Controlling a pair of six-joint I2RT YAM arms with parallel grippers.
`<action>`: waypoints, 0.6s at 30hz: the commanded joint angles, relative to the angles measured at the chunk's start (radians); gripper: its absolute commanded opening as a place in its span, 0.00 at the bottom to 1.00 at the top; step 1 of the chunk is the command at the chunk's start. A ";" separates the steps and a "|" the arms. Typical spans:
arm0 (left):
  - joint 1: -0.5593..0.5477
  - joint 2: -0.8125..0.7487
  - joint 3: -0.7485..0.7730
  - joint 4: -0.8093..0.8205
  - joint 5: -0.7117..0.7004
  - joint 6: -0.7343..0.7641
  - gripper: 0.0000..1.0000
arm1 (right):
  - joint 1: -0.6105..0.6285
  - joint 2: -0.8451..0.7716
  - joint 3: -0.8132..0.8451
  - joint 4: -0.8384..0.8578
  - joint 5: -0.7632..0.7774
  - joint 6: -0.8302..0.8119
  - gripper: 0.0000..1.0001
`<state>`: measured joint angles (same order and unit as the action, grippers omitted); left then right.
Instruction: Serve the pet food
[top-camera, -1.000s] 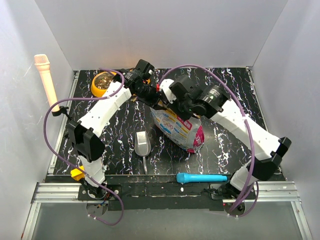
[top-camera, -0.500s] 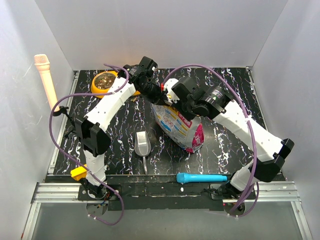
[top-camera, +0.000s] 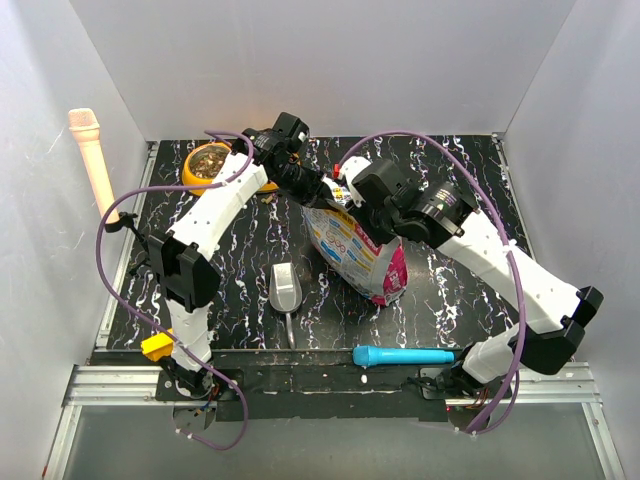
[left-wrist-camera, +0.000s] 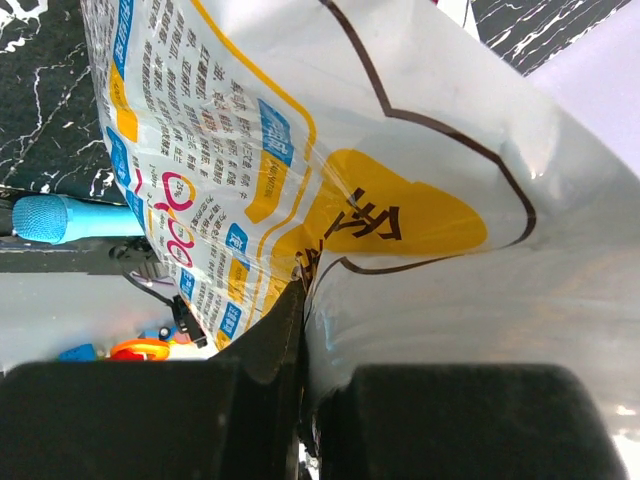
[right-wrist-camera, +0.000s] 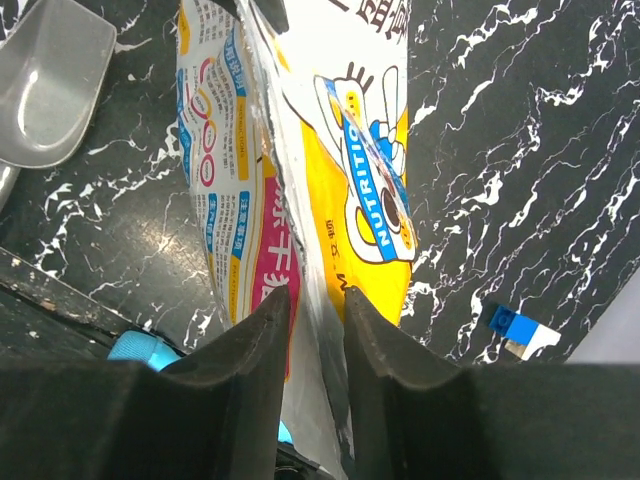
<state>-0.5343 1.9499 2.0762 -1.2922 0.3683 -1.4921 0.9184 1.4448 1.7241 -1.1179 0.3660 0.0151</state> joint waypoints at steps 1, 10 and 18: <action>0.068 -0.091 0.024 0.160 -0.040 -0.082 0.00 | -0.004 -0.024 -0.020 -0.137 0.051 0.048 0.38; 0.059 -0.118 -0.021 0.186 -0.022 -0.066 0.19 | -0.003 -0.069 -0.018 -0.099 0.183 -0.010 0.01; 0.036 -0.155 -0.127 0.215 -0.072 -0.057 0.36 | 0.019 -0.204 -0.058 0.070 0.054 -0.090 0.01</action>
<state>-0.5087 1.8599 1.9747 -1.1427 0.3550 -1.5414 0.9302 1.3724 1.6436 -1.0996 0.3977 -0.0120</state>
